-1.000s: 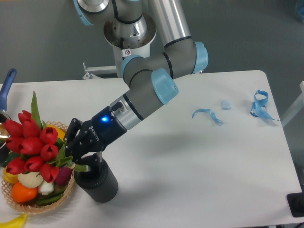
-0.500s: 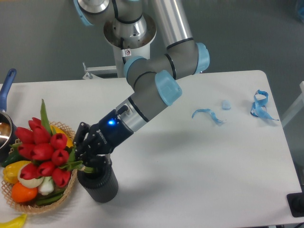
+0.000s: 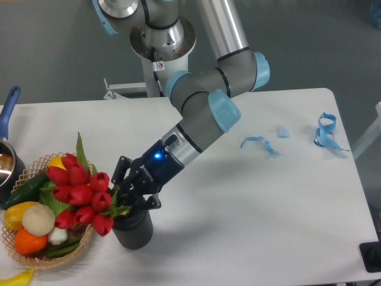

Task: Insert the flowers into the vase
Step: 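Open the gripper to release the tulips in the vase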

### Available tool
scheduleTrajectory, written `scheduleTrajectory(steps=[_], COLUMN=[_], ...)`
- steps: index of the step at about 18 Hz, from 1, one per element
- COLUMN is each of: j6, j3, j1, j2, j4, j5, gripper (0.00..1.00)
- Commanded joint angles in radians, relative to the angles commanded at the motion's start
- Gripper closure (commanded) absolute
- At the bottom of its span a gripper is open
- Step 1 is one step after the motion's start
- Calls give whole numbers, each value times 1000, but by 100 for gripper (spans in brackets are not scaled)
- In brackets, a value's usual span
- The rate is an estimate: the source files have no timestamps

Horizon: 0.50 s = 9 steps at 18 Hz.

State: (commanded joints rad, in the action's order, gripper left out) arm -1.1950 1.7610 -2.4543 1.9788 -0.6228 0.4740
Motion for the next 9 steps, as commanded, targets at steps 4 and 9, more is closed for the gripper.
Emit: scheduleTrajectory(steps=[4,9], j6=[-3,-63], j3=[28,64], j1=[-23,-41], j2=[-6,-12], j4=[0,0], j5=[-2,-2], gripper=[40,31])
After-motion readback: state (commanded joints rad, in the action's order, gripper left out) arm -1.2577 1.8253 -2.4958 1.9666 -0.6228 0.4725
